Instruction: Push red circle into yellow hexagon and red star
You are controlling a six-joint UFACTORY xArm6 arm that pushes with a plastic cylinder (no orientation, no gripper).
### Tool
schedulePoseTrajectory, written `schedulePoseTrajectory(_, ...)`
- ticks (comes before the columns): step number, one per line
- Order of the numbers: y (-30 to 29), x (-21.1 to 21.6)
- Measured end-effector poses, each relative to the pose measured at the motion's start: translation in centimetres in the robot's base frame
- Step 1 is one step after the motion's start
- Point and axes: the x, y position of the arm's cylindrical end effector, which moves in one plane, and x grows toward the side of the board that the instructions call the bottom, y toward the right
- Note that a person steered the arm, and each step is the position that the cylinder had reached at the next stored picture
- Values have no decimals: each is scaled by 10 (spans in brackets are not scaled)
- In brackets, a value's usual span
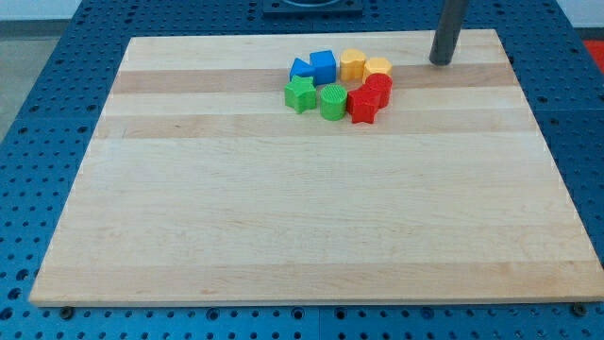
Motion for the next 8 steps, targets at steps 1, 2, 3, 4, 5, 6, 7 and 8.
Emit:
schedulePoseTrajectory(1,-9,9)
schedulePoseTrajectory(2,-25,9)
schedulePoseTrajectory(3,-43,9)
schedulePoseTrajectory(4,-56,13)
schedulePoseTrajectory(5,-65,16)
schedulePoseTrajectory(6,-66,20)
schedulePoseTrajectory(7,-66,21)
schedulePoseTrajectory(8,-66,27)
